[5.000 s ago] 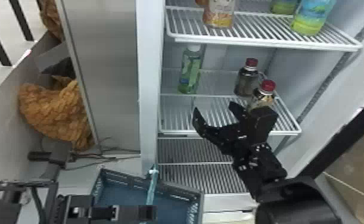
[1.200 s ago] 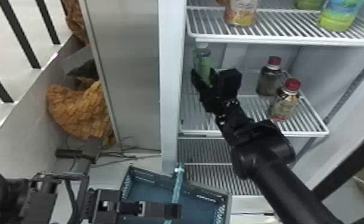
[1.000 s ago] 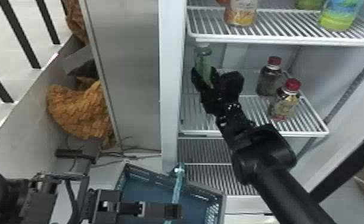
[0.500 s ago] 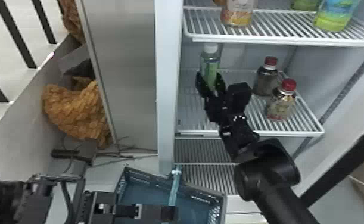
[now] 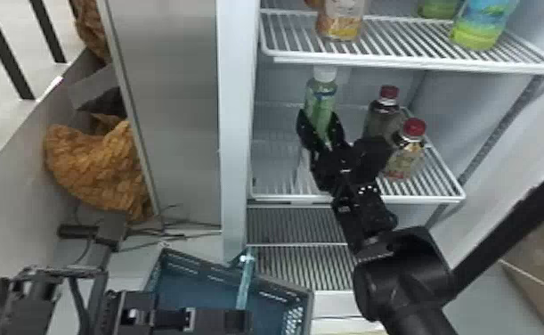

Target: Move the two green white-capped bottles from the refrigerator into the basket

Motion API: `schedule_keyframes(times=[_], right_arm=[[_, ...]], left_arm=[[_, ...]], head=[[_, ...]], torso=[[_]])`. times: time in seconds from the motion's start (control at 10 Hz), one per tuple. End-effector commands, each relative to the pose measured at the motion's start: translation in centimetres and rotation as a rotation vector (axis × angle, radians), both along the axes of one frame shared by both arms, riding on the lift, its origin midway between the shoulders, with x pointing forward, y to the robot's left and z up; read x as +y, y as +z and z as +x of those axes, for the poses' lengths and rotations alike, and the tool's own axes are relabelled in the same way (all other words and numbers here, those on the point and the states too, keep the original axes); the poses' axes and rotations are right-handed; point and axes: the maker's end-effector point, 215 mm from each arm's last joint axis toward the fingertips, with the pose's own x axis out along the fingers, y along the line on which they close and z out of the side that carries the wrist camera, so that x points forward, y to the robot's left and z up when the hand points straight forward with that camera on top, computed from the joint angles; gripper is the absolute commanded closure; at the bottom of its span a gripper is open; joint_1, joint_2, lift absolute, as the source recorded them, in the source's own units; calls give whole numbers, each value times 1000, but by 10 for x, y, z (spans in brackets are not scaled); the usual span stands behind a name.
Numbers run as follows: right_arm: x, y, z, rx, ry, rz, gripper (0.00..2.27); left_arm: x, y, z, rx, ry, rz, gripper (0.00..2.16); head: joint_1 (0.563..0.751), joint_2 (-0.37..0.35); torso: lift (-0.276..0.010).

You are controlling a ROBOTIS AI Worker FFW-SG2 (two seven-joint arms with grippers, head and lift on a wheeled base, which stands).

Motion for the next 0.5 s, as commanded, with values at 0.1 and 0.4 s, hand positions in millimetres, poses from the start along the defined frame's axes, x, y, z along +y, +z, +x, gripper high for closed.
schedule_keyframes(times=[0.1,0.4], right_arm=[[-12,-4,-17,11,-7,1,881],[-10,6,-47,1,19,21,881]], left_arm=[[1,-2,-2,8,4,0,1159],[1,-2,-3,10,5,-3,1159]], head=[[695,-136],[695,-148]], torso=[[-263],[-263]])
